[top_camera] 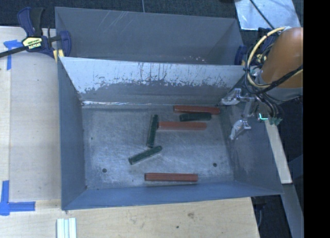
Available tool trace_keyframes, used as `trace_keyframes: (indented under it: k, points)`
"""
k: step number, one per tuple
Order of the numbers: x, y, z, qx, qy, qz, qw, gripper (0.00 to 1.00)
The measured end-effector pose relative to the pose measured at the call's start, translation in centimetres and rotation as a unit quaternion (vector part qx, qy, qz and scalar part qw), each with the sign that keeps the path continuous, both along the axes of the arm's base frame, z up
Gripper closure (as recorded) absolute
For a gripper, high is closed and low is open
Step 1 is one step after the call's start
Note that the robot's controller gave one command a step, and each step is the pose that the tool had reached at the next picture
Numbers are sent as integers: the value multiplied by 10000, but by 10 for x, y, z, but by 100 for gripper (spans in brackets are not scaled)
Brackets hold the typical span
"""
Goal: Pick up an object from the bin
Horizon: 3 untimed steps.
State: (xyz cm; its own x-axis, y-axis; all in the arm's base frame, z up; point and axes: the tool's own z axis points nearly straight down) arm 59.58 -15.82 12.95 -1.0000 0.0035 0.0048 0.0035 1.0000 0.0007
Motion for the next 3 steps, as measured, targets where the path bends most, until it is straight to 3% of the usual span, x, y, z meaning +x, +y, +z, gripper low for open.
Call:
trace_keyframes:
  k: [1, 2, 3]
  points:
    - [2, 0, 5, -9, -40, 14, 10000, 0]
    - [19, 47, -36, -24, -66, 642, 9979, 0]
    - [20, 78, -26, -1, -35, 514, 9987, 0]
